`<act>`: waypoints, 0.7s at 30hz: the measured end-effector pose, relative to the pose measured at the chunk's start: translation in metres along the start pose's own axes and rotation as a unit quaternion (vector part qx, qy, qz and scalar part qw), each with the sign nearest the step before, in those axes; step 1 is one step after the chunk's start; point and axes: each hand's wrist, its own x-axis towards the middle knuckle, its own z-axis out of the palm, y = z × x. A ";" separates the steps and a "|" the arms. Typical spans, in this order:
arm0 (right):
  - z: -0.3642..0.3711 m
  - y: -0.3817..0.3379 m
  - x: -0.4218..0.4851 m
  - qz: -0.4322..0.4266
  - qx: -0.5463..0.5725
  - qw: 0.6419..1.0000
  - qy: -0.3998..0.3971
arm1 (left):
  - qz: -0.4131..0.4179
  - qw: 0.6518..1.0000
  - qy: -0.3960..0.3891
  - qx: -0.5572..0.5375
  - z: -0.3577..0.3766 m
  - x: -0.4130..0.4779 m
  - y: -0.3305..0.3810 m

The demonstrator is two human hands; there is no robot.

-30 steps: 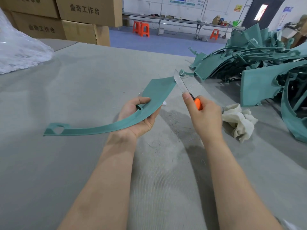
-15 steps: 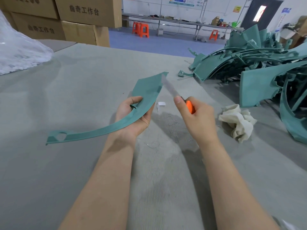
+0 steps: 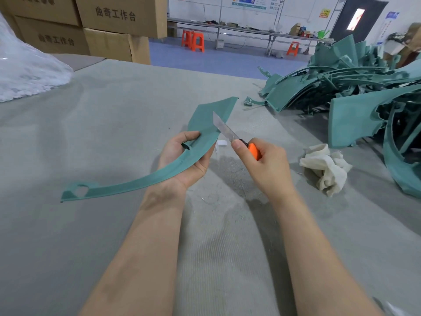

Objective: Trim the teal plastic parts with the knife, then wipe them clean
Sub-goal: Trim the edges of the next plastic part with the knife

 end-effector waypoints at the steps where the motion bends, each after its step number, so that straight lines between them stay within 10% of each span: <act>1: 0.000 0.000 0.000 0.000 -0.001 1.000 0.000 | -0.002 1.000 -0.001 0.000 0.000 0.000 0.000; 21: -0.007 0.004 0.005 0.045 0.009 0.996 0.073 | -0.031 0.999 0.004 0.035 -0.002 0.000 -0.001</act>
